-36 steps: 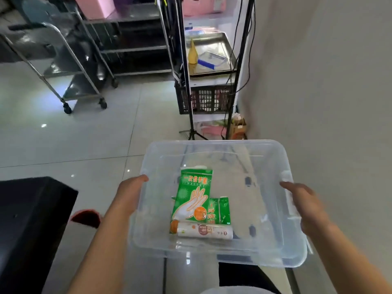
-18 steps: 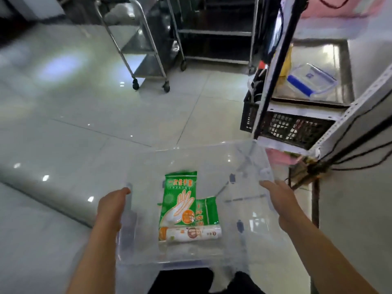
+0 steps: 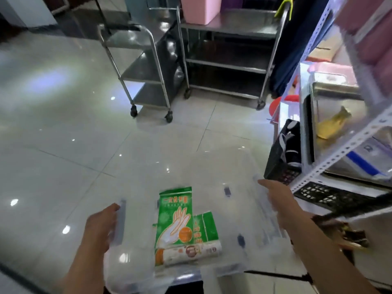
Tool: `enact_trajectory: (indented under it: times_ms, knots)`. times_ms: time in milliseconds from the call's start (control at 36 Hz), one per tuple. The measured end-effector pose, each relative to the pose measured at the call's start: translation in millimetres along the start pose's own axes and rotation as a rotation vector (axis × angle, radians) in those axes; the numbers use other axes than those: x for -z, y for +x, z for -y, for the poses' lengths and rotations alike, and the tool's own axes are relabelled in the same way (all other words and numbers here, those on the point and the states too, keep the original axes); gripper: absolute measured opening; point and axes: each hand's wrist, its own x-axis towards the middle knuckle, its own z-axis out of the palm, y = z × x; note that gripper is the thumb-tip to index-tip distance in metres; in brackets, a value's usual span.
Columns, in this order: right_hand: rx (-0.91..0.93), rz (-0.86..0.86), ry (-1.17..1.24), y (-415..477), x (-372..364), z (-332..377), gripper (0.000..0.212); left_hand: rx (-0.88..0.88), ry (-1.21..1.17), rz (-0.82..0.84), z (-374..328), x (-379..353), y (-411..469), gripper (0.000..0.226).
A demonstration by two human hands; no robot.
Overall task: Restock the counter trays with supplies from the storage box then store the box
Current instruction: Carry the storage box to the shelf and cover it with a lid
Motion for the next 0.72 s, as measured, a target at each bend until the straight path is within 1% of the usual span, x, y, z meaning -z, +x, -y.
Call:
enact_trajectory:
  times_ms: [83, 139, 194, 250, 361, 389, 444, 500, 556, 611, 667, 722]
  knots:
    - [-0.013, -0.044, 0.042, 22, -29, 43, 0.018, -0.007, 0.004, 0.063, -60, -14, 40, 0.015]
    - [-0.009, -0.066, 0.065, 33, -42, 69, 0.012, -0.018, 0.011, 0.059, -96, -28, 65, 0.025]
    - [0.016, -0.089, 0.070, 43, -51, 94, 0.006, -0.032, 0.026, 0.095, -133, -49, 85, 0.028]
    - [0.035, -0.115, 0.099, 56, -59, 118, 0.007, -0.040, 0.050, 0.151, -170, -74, 101, 0.032]
    - [0.032, -0.182, 0.149, 97, -71, 157, 0.015, -0.097, 0.127, 0.218, -237, -129, 139, 0.052]
    - [0.022, -0.196, 0.169, 110, -73, 165, 0.016, -0.109, 0.147, 0.244, -251, -145, 146, 0.050]
    - [0.009, -0.226, 0.219, 139, -79, 182, 0.021, -0.131, 0.178, 0.288, -278, -177, 162, 0.039]
    - [-0.014, -0.256, 0.249, 173, -85, 200, 0.027, -0.143, 0.225, 0.301, -304, -211, 183, 0.041]
    - [-0.019, -0.283, 0.283, 213, -89, 216, 0.020, -0.169, 0.269, 0.301, -329, -246, 208, 0.046]
    - [-0.047, -0.328, 0.319, 256, -93, 231, 0.010, -0.175, 0.304, 0.321, -353, -286, 233, 0.041]
    - [-0.103, -0.383, 0.348, 297, -94, 246, 0.014, -0.160, 0.362, 0.345, -377, -328, 254, 0.038]
    - [-0.169, -0.418, 0.366, 333, -91, 261, 0.024, -0.140, 0.414, 0.367, -401, -365, 269, 0.036]
